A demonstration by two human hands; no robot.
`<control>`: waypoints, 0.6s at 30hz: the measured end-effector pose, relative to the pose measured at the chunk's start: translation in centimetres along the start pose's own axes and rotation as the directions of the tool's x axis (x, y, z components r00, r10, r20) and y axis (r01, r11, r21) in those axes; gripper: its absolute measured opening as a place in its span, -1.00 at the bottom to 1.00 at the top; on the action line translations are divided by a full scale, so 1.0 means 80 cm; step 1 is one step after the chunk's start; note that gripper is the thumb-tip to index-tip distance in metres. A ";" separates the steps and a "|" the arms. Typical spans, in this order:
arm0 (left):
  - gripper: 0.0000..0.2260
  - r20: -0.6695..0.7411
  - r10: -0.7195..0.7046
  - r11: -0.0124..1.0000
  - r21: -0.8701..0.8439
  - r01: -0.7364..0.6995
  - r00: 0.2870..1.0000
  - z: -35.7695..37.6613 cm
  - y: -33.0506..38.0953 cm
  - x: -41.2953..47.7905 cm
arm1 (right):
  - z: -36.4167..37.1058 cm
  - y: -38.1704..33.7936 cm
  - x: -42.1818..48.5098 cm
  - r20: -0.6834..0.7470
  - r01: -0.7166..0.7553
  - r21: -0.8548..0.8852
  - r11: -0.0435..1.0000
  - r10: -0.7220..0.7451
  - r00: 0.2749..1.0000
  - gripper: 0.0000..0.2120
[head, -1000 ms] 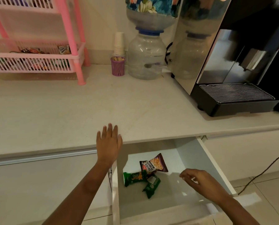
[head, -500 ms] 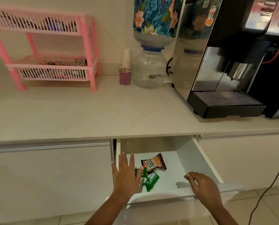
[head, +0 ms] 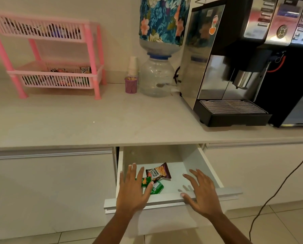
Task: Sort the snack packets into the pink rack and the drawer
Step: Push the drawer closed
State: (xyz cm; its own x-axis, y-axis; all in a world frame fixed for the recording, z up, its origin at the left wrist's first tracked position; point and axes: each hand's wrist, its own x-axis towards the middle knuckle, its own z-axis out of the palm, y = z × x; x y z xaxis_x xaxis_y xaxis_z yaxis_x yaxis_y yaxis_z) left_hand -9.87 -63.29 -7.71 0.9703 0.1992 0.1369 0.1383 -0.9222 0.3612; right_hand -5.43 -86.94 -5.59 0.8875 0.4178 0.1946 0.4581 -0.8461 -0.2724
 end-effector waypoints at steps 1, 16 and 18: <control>-0.38 -0.006 0.025 1.000 0.007 -0.025 1.000 0.001 -0.001 0.003 | 0.001 0.005 0.003 0.034 0.033 -0.011 0.999 -0.033 0.999 -0.17; -0.11 0.128 0.361 0.895 0.232 -0.382 0.924 -0.025 -0.016 0.081 | 0.003 0.030 0.112 0.118 0.139 -0.194 0.971 -0.117 0.986 0.05; -0.05 0.146 0.326 0.896 0.266 -0.355 0.934 -0.031 -0.016 0.095 | -0.004 0.027 0.133 0.162 0.174 -0.224 0.959 -0.139 0.977 0.07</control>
State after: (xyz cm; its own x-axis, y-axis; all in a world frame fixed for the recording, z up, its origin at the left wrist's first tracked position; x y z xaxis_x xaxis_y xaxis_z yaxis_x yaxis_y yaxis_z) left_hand -3.18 -59.80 -4.87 0.9803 -0.1630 0.1112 -0.1673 -0.9855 0.0296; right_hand 5.00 -84.39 -3.79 0.8116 0.5794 0.0750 0.5819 -0.8131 -0.0162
